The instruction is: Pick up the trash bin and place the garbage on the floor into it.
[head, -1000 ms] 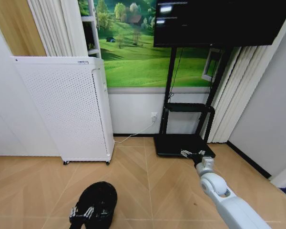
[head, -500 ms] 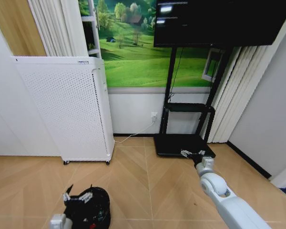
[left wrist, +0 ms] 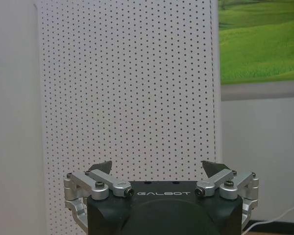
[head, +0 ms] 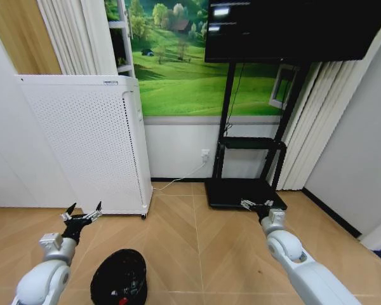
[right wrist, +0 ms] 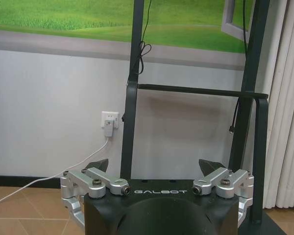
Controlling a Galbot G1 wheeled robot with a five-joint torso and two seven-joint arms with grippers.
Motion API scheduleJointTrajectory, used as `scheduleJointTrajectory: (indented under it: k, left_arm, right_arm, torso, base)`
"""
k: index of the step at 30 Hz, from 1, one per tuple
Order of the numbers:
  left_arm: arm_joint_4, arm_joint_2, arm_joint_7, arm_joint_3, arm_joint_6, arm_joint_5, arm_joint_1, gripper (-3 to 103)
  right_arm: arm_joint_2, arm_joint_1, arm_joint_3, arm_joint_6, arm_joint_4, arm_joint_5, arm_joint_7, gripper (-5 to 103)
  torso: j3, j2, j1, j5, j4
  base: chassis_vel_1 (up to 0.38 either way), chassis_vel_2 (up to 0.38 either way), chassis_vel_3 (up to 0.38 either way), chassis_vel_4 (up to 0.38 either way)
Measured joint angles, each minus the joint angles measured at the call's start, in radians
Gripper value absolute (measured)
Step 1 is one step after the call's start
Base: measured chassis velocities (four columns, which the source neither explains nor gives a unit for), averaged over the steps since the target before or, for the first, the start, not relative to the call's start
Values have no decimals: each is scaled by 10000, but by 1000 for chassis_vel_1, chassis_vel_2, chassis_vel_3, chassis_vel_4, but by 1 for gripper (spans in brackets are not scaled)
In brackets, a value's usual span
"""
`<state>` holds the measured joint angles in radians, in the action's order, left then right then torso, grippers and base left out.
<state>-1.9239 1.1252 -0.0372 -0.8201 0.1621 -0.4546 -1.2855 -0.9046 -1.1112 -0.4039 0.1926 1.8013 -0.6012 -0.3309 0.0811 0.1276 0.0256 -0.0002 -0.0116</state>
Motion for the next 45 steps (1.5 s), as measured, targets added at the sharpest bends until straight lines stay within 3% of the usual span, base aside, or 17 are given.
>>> scheduleJointTrajectory:
  k: [9,36,45]
  left_arm:
    - [1140,227,-61,516,42,81,1569,100]
    - [1182,504,-61,587,106,428,1292,100]
    - [1173,502,-56,581,106,429,1286,100]
  right_arm:
    - [0,0,-1,0,0,0,0,100]
    - [0,0,0,0,0,0,-1,100]
    - [0,0,0,-1,0,1,0,100]
  torso:
    - [-1,0,1,1,0]
    - [1,6,0,3,1]
    - [109,139,23,3,0]
  base:
    - [0,0,0,0]
    - [0,0,0,0]
    - [0,0,0,0]
